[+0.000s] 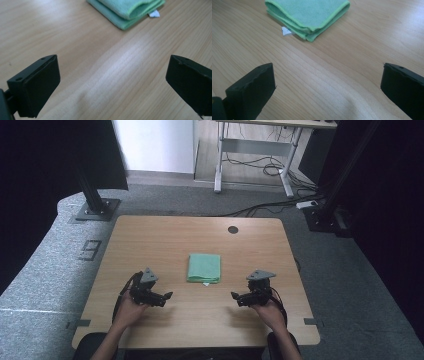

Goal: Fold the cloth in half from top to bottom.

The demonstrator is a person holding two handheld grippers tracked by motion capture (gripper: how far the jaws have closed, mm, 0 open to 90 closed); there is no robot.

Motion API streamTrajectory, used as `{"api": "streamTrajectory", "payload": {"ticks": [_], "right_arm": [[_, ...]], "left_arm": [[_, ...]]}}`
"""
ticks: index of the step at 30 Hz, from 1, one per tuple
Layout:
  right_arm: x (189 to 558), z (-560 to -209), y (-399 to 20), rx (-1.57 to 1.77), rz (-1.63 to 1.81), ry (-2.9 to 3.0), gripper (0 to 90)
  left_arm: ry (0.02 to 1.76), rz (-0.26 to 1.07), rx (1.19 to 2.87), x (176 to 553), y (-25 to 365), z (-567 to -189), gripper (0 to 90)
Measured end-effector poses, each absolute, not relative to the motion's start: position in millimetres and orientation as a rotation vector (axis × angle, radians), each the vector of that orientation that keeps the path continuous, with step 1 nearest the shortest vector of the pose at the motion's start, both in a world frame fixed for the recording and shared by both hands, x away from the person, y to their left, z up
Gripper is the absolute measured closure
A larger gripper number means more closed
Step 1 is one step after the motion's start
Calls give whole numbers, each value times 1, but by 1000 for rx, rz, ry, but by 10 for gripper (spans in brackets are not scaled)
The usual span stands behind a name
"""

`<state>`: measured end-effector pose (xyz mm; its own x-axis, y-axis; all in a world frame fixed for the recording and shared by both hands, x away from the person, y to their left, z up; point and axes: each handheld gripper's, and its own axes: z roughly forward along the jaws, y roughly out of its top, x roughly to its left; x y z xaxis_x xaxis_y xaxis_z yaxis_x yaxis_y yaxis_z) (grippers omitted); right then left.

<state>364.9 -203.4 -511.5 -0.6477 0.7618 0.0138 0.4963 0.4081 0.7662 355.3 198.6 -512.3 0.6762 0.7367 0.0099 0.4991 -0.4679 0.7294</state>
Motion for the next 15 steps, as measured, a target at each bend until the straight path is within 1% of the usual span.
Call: {"api": "streamTrajectory", "payload": {"ticks": [15], "right_arm": [[364, -541, -202, 1117, 1033, 2388, 0]], "left_arm": [[982, 378, 2206, 351, 201, -537, 0]]}}
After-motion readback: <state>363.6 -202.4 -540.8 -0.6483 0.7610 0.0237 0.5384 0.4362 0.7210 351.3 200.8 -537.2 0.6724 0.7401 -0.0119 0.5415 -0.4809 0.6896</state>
